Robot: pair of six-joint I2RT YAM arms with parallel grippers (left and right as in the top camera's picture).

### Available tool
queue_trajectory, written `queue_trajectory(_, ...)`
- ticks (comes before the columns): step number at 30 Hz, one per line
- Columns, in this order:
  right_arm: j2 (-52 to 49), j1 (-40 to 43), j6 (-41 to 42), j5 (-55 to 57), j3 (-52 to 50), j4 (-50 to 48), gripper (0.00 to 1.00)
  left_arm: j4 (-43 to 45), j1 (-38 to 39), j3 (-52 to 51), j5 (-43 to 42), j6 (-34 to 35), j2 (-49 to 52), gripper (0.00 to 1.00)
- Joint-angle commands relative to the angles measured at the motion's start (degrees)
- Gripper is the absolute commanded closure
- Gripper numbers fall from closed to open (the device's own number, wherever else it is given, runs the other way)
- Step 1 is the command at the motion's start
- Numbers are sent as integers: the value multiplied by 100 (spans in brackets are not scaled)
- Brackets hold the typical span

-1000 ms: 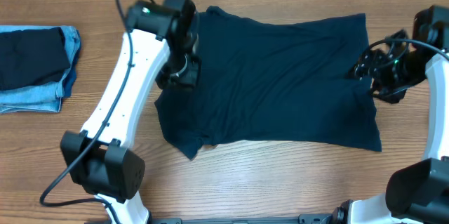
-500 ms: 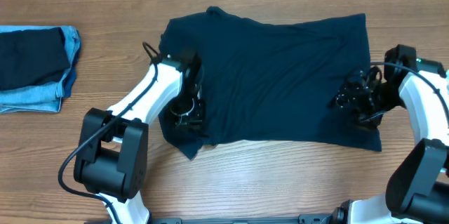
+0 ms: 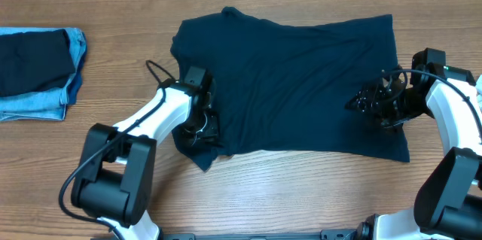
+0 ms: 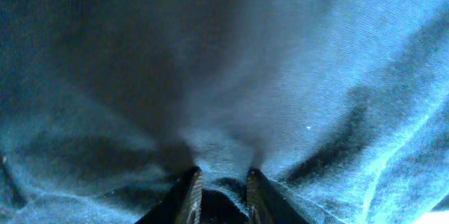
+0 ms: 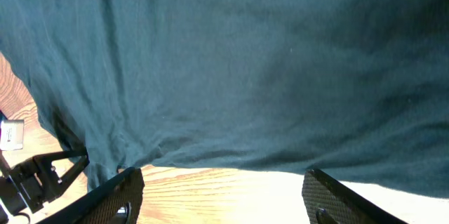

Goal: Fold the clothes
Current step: 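Lower both grippers onto the shirt's left and right sides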

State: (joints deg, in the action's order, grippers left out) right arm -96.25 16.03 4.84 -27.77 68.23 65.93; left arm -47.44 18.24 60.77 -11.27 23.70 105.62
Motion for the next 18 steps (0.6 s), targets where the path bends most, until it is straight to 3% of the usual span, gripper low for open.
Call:
queue_trajectory(1, 142, -33, -61, -83, -13, -35, 23, -37, -472, -898, 267, 1027, 332, 74)
queue_trajectory(10, 142, -33, -59, 20, -13, -59, 20, 125, -2164, -1191, 317, 765, 332, 76)
queue_trajectory(18, 142, -33, -37, 249, -13, -66, 18, 164, -2750, -1185, 682, 501, 332, 77)
